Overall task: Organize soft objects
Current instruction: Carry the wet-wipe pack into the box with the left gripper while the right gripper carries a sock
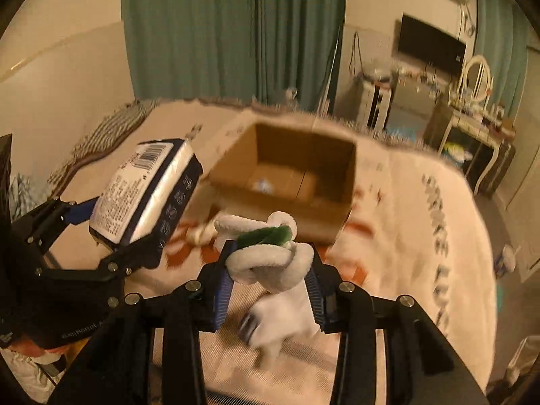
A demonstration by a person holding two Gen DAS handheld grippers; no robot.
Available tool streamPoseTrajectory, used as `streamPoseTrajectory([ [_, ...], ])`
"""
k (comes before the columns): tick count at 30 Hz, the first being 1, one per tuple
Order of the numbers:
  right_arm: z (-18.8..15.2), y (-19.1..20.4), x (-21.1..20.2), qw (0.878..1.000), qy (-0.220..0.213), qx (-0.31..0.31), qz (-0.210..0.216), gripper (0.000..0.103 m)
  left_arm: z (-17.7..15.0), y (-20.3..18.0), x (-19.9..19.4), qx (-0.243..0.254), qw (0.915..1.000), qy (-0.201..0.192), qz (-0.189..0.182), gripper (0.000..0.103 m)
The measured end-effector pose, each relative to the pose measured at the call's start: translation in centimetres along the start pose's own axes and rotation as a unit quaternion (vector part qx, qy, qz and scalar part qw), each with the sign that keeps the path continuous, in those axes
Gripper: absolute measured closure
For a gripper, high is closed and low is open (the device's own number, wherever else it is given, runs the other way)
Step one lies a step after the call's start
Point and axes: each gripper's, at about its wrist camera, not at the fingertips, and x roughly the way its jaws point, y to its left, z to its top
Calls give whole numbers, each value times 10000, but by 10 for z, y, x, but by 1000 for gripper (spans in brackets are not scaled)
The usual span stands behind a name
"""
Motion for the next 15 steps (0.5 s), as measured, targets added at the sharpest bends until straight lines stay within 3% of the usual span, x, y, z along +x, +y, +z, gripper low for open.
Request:
streamPoseTrajectory([
  [7, 64, -33, 24, 9993, -314, -147, -171, 64, 53, -1, 44, 34, 9996, -267, 33, 30],
  [15, 107, -71, 106, 9994, -272, -100, -191, 64, 79, 9, 125, 8, 9999, -142, 70, 30],
])
